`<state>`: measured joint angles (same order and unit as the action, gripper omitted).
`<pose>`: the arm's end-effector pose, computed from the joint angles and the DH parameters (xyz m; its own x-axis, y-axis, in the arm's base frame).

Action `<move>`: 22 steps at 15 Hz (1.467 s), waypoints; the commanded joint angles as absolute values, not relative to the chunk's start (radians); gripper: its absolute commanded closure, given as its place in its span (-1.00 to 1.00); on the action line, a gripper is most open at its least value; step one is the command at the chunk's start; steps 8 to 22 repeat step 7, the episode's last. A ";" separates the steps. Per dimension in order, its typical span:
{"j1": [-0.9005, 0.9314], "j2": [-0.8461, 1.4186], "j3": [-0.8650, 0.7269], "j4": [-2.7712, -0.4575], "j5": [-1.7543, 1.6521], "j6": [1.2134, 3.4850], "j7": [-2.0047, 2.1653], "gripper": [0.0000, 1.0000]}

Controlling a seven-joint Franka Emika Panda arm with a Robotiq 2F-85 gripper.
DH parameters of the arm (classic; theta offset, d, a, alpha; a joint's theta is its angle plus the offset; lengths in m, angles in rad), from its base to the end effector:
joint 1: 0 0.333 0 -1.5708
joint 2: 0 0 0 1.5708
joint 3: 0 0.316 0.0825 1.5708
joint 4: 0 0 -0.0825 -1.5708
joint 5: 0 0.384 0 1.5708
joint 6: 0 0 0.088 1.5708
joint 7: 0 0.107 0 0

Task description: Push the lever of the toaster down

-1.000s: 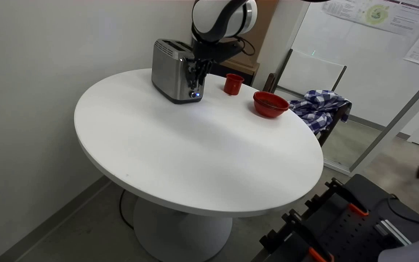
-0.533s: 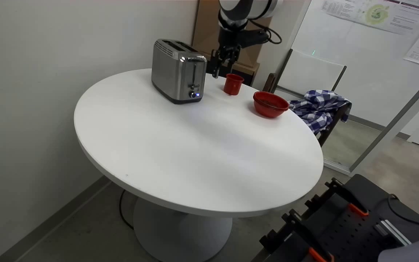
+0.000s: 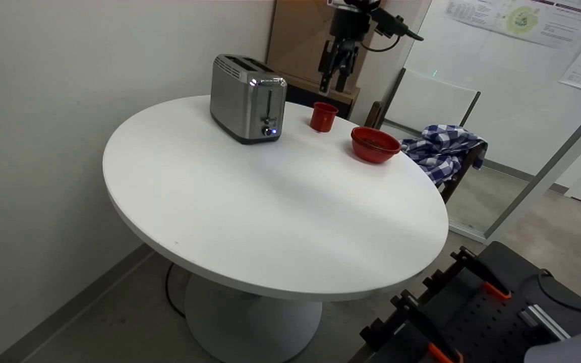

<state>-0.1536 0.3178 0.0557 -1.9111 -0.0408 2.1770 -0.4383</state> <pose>0.6105 -0.0631 0.3267 0.9337 0.3540 -0.0528 0.3541 -0.9352 -0.0083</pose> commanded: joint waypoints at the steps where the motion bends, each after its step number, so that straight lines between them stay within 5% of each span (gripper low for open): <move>1: -0.117 0.156 0.027 -2.057 -0.083 2.161 -0.411 -1.00; 22: -0.098 0.143 0.010 -2.067 -0.111 2.165 -0.395 -1.00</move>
